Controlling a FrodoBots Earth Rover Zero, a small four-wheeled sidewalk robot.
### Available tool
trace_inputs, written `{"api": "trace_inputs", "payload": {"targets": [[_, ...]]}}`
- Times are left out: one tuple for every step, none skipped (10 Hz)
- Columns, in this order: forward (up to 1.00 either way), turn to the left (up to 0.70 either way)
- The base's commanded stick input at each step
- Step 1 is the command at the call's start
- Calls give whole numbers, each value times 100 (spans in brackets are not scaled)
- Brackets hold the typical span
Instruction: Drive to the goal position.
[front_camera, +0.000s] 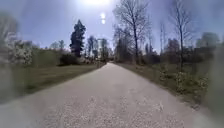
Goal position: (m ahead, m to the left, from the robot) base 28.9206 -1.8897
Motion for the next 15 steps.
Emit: {"api": "trace_inputs", "payload": {"targets": [[70, 0], [70, 0], [70, 0], [70, 0], [70, 0], [70, 0], [70, 0], [70, 0], [70, 0], [70, 0], [70, 0], [70, 0], [70, 0], [70, 0], [70, 0]]}}
